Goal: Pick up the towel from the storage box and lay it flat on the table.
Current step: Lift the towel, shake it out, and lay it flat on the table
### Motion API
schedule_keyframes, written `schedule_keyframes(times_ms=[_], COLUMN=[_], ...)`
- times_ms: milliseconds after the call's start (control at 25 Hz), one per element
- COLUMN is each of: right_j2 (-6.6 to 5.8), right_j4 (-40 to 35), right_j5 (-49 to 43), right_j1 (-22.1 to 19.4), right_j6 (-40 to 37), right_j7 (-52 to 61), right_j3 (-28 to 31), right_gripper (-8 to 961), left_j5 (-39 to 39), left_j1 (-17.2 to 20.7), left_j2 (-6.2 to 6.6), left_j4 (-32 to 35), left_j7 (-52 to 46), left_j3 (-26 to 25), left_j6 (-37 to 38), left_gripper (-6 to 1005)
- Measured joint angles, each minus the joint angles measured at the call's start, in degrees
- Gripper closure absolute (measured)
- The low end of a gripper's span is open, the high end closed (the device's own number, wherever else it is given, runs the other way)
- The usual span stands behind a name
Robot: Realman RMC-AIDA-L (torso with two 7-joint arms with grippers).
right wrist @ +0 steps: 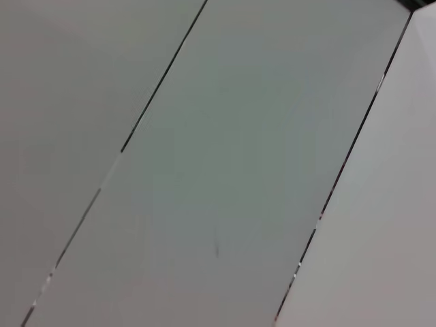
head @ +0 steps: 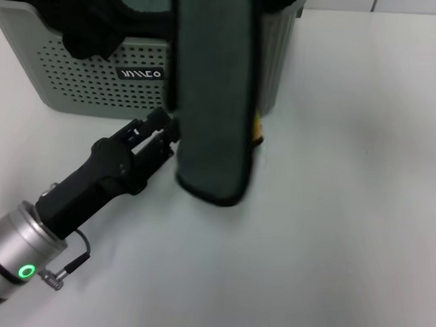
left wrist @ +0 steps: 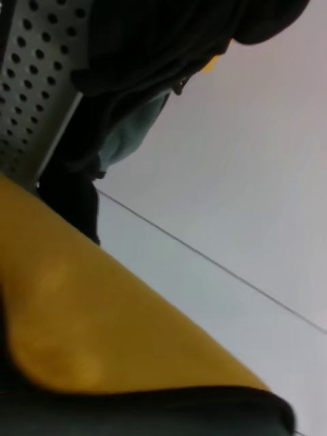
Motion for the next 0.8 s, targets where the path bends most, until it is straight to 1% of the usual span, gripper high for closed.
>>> schedule_keyframes(times_ms=[200,480,560,800], right_j2=[0.05,0.01,-0.09,-0.14], right_j4=[-1.1,-0.9,-0.9,-1.1], right_j5=[-2.7,-3.8,-3.8,-4.4], right_j1=[0.1,-0.5,-0.7,-0.6], right_j6=[-0.6,-0.6,-0.4,0.0], right_j7=[3.0,4.1,4.3,4.9], right_j3=[-0.2,-0.3,-0.3,-0.3], right_gripper=[951,951,951,951], left_j5=[-0.4,-4.5,-5.4,-5.8], left_j1=[1.1,5.1,5.6,5.1], left_j2=[0.01,0.04,0.04,0.04], left_j4=[1.7,4.9,5.4,5.7], left_j7=[3.0,7.6,8.9,11.6], left_j3=[-0.1,0.0,0.0,0.1], left_j6=[-2.6,-2.8,-2.8,-4.0], left_gripper=[511,358,314,314])
